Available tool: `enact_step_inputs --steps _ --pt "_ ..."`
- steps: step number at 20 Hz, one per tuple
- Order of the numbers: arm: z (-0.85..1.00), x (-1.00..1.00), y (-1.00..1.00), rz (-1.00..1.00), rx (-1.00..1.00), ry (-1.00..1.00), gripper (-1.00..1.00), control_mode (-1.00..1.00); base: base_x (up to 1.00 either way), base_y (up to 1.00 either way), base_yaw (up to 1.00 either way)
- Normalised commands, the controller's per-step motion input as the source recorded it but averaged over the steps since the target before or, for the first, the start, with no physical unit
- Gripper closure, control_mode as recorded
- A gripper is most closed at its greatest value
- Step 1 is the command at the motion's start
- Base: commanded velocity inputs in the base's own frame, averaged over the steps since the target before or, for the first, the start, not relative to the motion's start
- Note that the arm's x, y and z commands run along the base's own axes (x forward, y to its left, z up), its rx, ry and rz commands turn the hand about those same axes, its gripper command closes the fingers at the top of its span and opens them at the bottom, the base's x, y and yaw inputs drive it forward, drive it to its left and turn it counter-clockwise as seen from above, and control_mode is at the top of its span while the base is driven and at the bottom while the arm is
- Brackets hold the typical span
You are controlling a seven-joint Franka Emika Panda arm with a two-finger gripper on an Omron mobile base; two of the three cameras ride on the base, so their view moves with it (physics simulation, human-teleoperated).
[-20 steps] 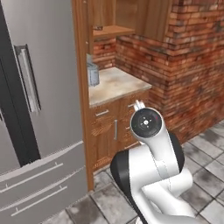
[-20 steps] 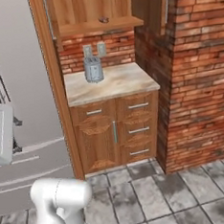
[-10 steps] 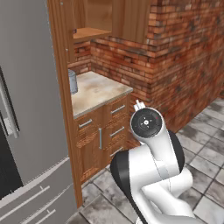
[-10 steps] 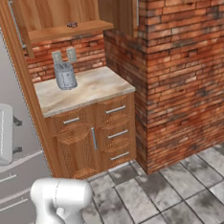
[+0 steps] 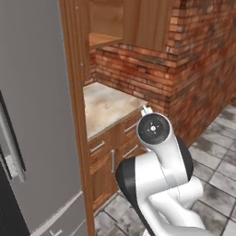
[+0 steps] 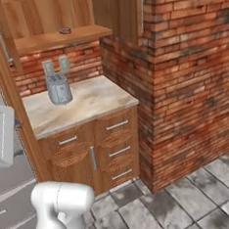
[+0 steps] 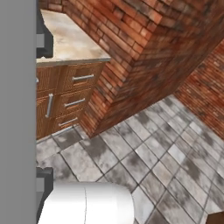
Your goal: Pick the avocado and bread from the counter and place them on the plate. Then pick the jam from the cabinet and place it next to the plate. Lastly close the cabinet door.
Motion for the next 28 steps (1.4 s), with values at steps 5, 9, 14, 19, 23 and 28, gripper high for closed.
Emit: enact_step_inputs --steps 5,9,14,19,23,28 --pt "0.0 0.0 0.0 0.0 0.0 0.0 -1.0 1.0 0.61 -0.06 0.05" --pt "0.0 0.0 0.0 0.0 0.0 0.0 -1.0 1.0 0.35 -0.32 0.23" --pt "0.0 0.0 0.0 0.0 0.0 0.0 -1.0 1.0 0.3 -0.31 0.26" --pt "0.0 0.0 0.0 0.0 0.0 0.0 -1.0 1.0 0.34 -0.29 0.29" --pt "0.0 0.0 0.0 0.0 0.0 0.0 -1.0 1.0 0.35 -0.35 0.34" --pt "0.0 0.0 0.0 0.0 0.0 0.0 -1.0 1.0 0.31 -0.32 0.32"
